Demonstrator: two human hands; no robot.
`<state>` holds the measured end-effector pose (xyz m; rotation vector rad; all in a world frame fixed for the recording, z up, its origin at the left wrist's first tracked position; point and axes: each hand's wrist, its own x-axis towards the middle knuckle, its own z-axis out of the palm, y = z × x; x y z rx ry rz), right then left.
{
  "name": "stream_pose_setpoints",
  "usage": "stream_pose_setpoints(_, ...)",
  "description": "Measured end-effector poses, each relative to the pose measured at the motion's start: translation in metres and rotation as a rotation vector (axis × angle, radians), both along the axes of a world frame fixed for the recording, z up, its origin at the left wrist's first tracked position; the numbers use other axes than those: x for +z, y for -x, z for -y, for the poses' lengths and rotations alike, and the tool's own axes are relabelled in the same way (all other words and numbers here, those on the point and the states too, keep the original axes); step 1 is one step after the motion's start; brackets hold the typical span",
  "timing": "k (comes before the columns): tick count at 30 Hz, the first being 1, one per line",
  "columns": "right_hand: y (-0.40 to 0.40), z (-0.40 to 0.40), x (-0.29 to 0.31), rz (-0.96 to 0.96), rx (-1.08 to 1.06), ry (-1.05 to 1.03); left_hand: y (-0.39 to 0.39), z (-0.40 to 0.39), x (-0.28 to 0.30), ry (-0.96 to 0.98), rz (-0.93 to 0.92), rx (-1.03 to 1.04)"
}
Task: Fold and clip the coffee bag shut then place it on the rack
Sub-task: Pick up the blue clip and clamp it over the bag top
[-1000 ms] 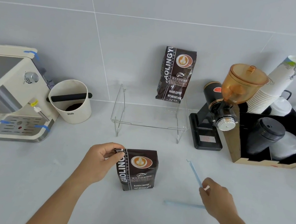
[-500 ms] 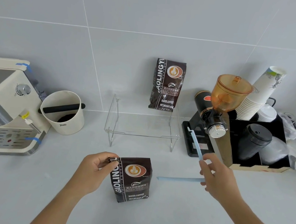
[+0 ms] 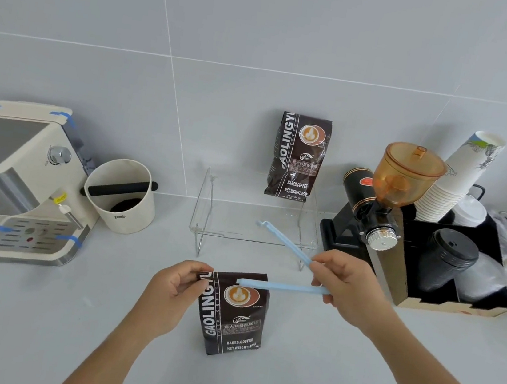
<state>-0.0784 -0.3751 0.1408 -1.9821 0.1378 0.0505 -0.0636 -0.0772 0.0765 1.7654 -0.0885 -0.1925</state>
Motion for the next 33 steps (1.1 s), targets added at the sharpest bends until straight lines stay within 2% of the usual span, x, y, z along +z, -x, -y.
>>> stream_pose_setpoints(4, -0.012, -0.015, -0.004, -0.049, 0.082, 0.0, 0.001, 0.001, -0.002, 0.096, -0.026, 0.068)
stream_pose_setpoints(12, -0.023, -0.038, -0.012, -0.137, 0.142, 0.032, 0.002, 0.006, -0.003, 0.143, 0.001, 0.218)
stream_pose_setpoints(19, -0.028, -0.039, -0.016, -0.199, 0.239, -0.115, 0.005, 0.011, -0.005, 0.097, 0.047, 0.297)
stream_pose_setpoints(25, -0.034, -0.026, -0.019, -0.334, 0.407, -0.31, 0.008, 0.013, -0.004, 0.088, 0.054, 0.324)
stream_pose_setpoints(30, -0.036, -0.021, -0.023, -0.378, 0.506, -0.353, 0.008, 0.014, -0.004, 0.073, 0.06, 0.322)
stream_pose_setpoints(33, -0.038, -0.023, -0.026, -0.357, 0.479, -0.346, 0.007, 0.015, -0.003, 0.073, 0.056, 0.328)
